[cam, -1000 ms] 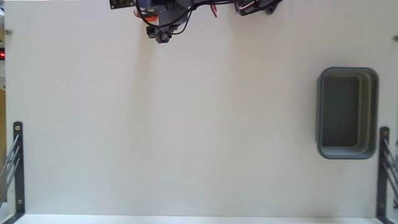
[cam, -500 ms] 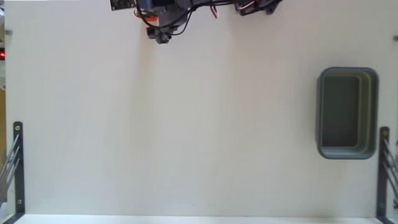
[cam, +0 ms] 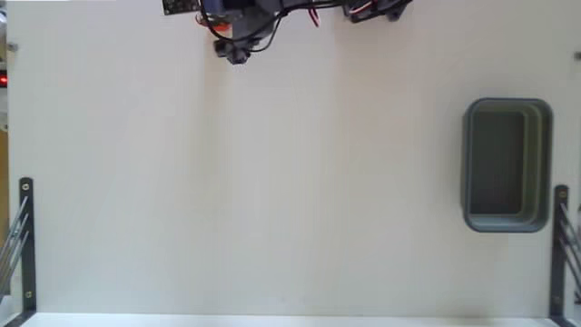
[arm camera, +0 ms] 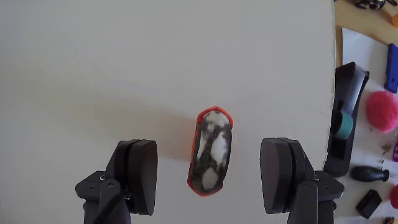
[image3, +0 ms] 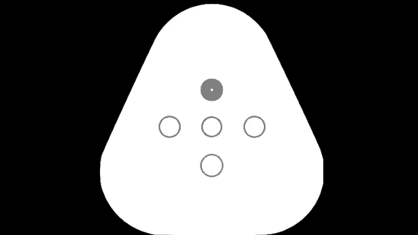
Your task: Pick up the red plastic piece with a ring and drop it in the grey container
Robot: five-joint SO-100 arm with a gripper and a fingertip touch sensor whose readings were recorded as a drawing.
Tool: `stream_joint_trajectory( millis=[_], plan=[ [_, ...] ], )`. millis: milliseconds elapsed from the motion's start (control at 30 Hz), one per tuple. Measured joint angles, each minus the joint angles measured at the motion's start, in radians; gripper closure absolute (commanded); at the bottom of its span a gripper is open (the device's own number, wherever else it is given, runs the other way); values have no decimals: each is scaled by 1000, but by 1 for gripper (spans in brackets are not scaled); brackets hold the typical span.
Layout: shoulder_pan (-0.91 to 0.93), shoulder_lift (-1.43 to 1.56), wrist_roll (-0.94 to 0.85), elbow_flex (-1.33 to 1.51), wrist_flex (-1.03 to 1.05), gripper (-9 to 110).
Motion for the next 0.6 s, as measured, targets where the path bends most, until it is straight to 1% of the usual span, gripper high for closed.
stream_joint_trajectory(
  millis=[600],
  plan=[
    [0, 2, -2, 29, -35, -9]
  ],
)
